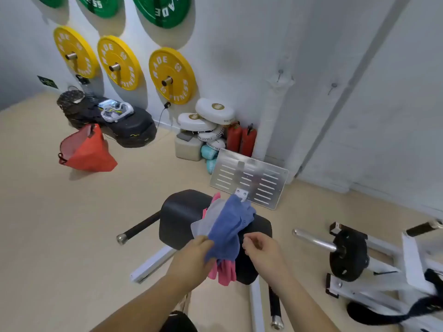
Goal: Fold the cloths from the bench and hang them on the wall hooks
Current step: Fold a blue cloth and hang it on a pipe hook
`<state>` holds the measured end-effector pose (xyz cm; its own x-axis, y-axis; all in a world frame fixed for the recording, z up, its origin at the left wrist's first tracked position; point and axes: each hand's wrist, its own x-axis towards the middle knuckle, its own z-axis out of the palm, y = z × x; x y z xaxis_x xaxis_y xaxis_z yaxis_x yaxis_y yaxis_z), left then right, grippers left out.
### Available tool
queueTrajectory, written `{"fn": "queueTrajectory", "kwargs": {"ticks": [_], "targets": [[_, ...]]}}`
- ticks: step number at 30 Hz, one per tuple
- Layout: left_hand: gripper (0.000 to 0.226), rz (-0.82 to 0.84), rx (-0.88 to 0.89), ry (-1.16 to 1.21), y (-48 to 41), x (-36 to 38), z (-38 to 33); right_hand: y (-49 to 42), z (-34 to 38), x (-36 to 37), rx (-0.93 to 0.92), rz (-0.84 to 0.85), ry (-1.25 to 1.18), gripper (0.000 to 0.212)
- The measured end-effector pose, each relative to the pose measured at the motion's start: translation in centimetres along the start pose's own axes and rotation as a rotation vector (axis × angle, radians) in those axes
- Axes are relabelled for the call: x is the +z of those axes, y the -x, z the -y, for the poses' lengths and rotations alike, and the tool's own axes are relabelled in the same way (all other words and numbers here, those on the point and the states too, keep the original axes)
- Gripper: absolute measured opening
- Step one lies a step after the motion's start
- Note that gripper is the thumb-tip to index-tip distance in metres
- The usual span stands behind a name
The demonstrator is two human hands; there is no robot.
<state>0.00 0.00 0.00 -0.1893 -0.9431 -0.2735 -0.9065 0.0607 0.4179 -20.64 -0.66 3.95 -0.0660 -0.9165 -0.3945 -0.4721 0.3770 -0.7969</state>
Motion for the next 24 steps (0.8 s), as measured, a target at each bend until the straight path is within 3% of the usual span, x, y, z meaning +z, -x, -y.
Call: {"fn": "queueTrajectory", "kwargs": {"ticks": [3,5,8,11,17,21,23,24], "targets": [[0.037,0.054,0.27,-0.164,-5.0,1.7,2.4,-2.6,0.3,2.1,0.053,0.0,-0.077,0.032],[0.044,0.195,0.381,-0.37,-8.6,2.6,4.0,-4.0,1.1,3.5,0.147,-0.042,-0.14,0.038],[0.057,0.336,0.492,-0.552,-11.4,3.4,4.8,-4.8,1.9,4.5,0.289,-0.092,-0.204,0.037],[0.065,0.367,0.509,-0.594,-13.2,3.1,4.9,-5.4,2.1,5.2,0.385,-0.153,-0.246,0.025],[0.042,0.452,0.528,-0.449,-16.3,0.7,4.7,-6.5,1.9,5.9,0.479,-0.164,-0.279,0.032],[0.018,0.441,0.398,-0.092,-17.0,-2.0,5.6,-7.4,3.2,4.9,0.445,-0.042,-0.197,0.036],[0.012,0.392,0.332,0.08,-17.2,-4.2,5.3,-7.9,4.4,4.1,0.393,0.04,-0.18,0.02],[0.01,0.356,0.303,0.188,-17.3,-5.4,4.8,-8.2,5.1,3.7,0.34,0.078,-0.185,0.027]]}}
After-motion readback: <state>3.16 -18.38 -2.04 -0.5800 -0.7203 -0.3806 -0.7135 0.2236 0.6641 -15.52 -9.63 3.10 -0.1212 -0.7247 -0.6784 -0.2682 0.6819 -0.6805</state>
